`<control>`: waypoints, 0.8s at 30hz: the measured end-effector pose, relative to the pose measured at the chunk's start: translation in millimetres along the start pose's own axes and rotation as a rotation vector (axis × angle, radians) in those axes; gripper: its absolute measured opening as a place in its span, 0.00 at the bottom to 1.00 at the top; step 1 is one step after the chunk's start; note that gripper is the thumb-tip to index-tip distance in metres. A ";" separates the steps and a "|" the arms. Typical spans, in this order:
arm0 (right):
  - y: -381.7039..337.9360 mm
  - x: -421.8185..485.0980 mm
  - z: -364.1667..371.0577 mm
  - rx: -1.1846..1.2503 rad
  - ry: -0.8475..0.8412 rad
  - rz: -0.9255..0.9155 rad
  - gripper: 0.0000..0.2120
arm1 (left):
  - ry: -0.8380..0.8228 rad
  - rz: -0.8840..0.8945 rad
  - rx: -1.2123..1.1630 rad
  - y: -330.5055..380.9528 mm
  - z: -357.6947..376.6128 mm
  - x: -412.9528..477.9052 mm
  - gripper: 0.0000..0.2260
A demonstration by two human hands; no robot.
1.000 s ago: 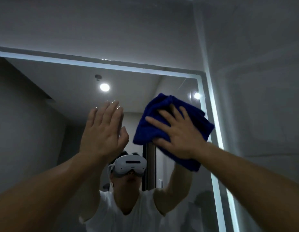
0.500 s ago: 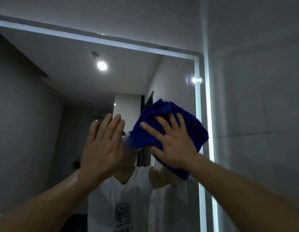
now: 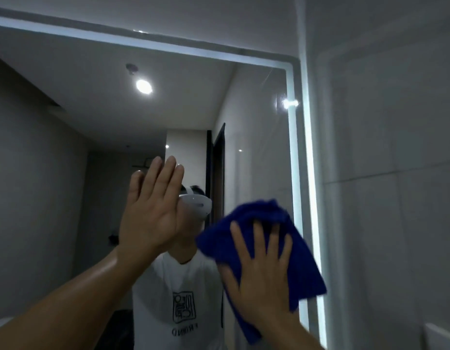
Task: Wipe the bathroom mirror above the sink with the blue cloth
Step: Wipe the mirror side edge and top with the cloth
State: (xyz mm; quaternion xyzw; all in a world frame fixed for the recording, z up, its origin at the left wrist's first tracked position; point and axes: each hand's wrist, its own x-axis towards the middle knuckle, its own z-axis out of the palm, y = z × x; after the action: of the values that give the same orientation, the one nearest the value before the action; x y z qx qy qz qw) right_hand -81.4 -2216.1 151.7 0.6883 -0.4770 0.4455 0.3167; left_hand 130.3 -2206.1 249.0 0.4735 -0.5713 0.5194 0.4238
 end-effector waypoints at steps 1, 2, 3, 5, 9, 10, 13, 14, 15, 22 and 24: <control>0.2 -26.8 8.0 -0.006 -0.048 -0.024 0.33 | -0.006 -0.001 -0.001 0.3 -0.5 -0.3 0.28; 5.0 -38.7 10.8 -0.024 -0.087 -0.047 0.33 | -0.010 -0.005 -0.002 1.1 -0.8 -0.7 0.28; 10.5 -32.9 7.2 -0.025 -0.103 -0.062 0.33 | -0.013 -0.010 -0.004 1.8 -0.7 -1.0 0.28; 18.0 11.6 -6.8 -0.044 0.009 -0.048 0.33 | -0.023 -0.012 -0.006 2.1 -1.6 -0.5 0.28; 15.5 131.7 -53.9 0.000 0.105 0.197 0.34 | -0.012 -0.001 -0.007 2.3 -4.1 -0.6 0.28; 14.0 145.8 -58.0 -0.006 0.104 0.216 0.34 | -0.006 0.002 -0.006 2.6 -4.3 -1.1 0.28; 4.9 128.7 -46.4 -0.025 0.161 0.169 0.34 | 0.006 -0.001 0.002 1.6 -3.1 0.1 0.28; 1.5 106.5 -35.4 -0.021 0.164 0.145 0.33 | 0.005 -0.002 0.006 1.5 -2.3 0.1 0.28; -2.2 79.3 -23.7 -0.011 0.150 0.121 0.33 | 0.004 -0.005 0.008 1.3 -1.7 -0.2 0.28; 17.7 -38.1 14.8 -0.051 -0.044 -0.193 0.36 | -0.031 -0.007 0.008 2.8 -5.2 -0.2 0.29; 27.2 10.6 -3.1 -0.047 0.082 -0.089 0.34 | -0.034 -0.008 -0.002 2.5 -5.2 -0.4 0.28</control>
State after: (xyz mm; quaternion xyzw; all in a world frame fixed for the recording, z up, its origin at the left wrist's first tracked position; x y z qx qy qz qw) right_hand -106.3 -2226.8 163.0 0.6823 -0.4429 0.4477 0.3713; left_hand 127.9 -2200.8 248.7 0.4841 -0.5770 0.5089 0.4168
